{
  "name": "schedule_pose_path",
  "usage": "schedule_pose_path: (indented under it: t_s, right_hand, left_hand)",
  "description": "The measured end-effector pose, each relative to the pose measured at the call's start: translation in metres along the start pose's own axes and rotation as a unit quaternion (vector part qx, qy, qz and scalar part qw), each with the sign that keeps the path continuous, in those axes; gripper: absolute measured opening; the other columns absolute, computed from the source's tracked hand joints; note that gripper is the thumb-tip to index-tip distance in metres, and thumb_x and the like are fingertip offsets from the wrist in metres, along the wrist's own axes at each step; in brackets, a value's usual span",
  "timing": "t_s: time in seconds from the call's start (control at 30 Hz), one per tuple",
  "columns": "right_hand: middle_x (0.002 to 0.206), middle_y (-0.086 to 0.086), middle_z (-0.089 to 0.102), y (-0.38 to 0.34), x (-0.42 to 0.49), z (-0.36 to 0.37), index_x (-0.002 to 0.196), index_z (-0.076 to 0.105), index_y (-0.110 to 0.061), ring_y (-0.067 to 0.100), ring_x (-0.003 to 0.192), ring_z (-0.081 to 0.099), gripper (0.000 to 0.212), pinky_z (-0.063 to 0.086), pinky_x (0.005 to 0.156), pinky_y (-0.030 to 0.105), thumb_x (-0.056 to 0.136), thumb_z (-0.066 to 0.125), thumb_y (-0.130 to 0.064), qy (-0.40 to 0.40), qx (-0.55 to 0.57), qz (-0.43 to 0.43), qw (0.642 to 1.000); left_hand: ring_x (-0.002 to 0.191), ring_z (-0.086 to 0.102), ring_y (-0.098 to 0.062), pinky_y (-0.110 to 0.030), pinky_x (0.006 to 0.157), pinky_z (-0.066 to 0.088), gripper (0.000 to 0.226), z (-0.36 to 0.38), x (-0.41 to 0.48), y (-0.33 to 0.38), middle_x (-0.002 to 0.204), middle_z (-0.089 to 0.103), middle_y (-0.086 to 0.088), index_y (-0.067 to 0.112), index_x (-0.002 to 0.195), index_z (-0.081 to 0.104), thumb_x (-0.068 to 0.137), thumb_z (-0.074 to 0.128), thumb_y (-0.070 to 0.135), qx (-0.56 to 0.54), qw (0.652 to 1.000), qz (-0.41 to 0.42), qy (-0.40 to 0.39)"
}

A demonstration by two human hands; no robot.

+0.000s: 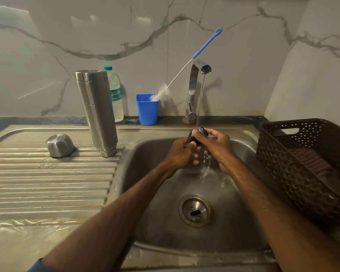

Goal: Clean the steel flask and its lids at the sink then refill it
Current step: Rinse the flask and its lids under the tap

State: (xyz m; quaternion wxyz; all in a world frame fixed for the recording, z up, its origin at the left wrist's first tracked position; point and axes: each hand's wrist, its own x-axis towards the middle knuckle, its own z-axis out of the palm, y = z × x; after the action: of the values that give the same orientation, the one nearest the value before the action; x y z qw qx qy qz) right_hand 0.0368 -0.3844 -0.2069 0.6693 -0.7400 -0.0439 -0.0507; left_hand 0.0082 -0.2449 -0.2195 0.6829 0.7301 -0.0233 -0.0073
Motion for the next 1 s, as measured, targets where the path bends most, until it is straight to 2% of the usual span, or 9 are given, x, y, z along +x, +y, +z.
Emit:
schedule_pose_path:
  t_s: [0.13,0.23,0.4,0.5,0.63,0.7,0.8,0.9,1.0]
  right_hand:
    - [0.098,0.004,0.079,0.000,0.001,0.004,0.129,0.066,-0.018,0.015,0.075,0.074,0.050,0.059,0.064,0.023,0.087,0.081,-0.042,-0.007,0.010,0.006,1.000]
    - [0.105,0.010,0.078,0.002,0.004,0.000,0.130,0.064,-0.007,0.021,0.087,0.078,0.052,0.064,0.077,0.033,0.090,0.078,-0.038,-0.030,0.066,0.047,0.996]
    - [0.108,0.019,0.077,0.000,0.003,-0.006,0.119,0.068,0.003,0.031,0.099,0.077,0.042,0.063,0.087,0.039,0.091,0.077,-0.027,-0.075,0.160,0.096,0.979]
    - [0.109,0.018,0.077,-0.001,0.004,-0.009,0.124,0.067,0.000,0.033,0.101,0.076,0.044,0.062,0.090,0.042,0.091,0.077,-0.027,-0.107,0.147,0.109,0.977]
    - [0.117,0.020,0.074,0.002,0.008,-0.014,0.130,0.064,-0.003,0.031,0.104,0.071,0.040,0.059,0.095,0.045,0.092,0.073,-0.011,-0.129,0.123,0.117,0.977]
    - [0.120,0.018,0.074,0.003,0.009,-0.015,0.132,0.063,-0.003,0.031,0.110,0.072,0.042,0.057,0.099,0.047,0.091,0.070,-0.001,-0.144,0.116,0.120,0.975]
    - [0.123,0.017,0.072,0.004,0.009,-0.015,0.133,0.061,-0.003,0.030,0.111,0.072,0.047,0.059,0.097,0.043,0.088,0.067,0.008,-0.152,0.112,0.120,0.975]
    - [0.126,0.018,0.069,0.003,0.010,-0.014,0.134,0.061,-0.002,0.031,0.112,0.071,0.047,0.058,0.098,0.042,0.089,0.063,0.011,-0.146,0.121,0.113,0.975]
    - [0.125,0.017,0.070,0.001,0.009,-0.014,0.134,0.061,-0.004,0.031,0.111,0.072,0.046,0.057,0.100,0.043,0.090,0.062,0.012,-0.151,0.134,0.113,0.973]
  left_hand:
    - [0.081,0.066,-0.015,-0.024,0.065,0.061,0.026,0.001,0.000,0.000,0.102,0.072,-0.009,0.003,0.123,0.065,0.111,0.045,0.016,-0.002,1.000,-0.003,0.008]
    - [0.083,0.068,-0.018,-0.027,0.067,0.061,0.030,-0.002,0.000,-0.001,0.110,0.071,-0.016,0.008,0.134,0.060,0.110,0.048,0.022,0.013,0.999,0.016,0.029]
    - [0.096,0.072,-0.021,-0.032,0.075,0.064,0.034,-0.006,0.003,0.001,0.116,0.071,-0.012,0.015,0.141,0.058,0.110,0.049,0.025,0.049,0.994,0.053,0.085]
    - [0.108,0.070,-0.021,-0.039,0.088,0.063,0.034,-0.008,0.004,0.003,0.124,0.070,-0.007,0.021,0.142,0.060,0.109,0.049,0.023,0.075,0.988,0.078,0.113]
    - [0.120,0.062,-0.023,-0.045,0.100,0.058,0.037,-0.009,0.002,0.004,0.135,0.065,-0.007,0.020,0.143,0.060,0.108,0.050,0.015,0.109,0.983,0.096,0.115]
    - [0.123,0.060,-0.021,-0.039,0.101,0.057,0.038,-0.009,0.002,0.003,0.139,0.062,-0.008,0.016,0.143,0.059,0.107,0.051,0.011,0.118,0.982,0.097,0.110]
    - [0.116,0.060,-0.013,-0.026,0.093,0.057,0.037,-0.009,0.002,0.003,0.137,0.063,-0.007,0.014,0.140,0.061,0.105,0.052,0.006,0.123,0.981,0.103,0.107]
    - [0.123,0.059,-0.018,-0.039,0.105,0.054,0.037,-0.009,0.003,0.004,0.137,0.064,-0.006,0.015,0.138,0.063,0.103,0.057,0.006,0.119,0.980,0.107,0.117]
    - [0.121,0.061,-0.018,-0.042,0.105,0.055,0.035,-0.008,0.002,0.005,0.132,0.066,-0.005,0.016,0.135,0.066,0.102,0.059,0.007,0.118,0.979,0.111,0.122]
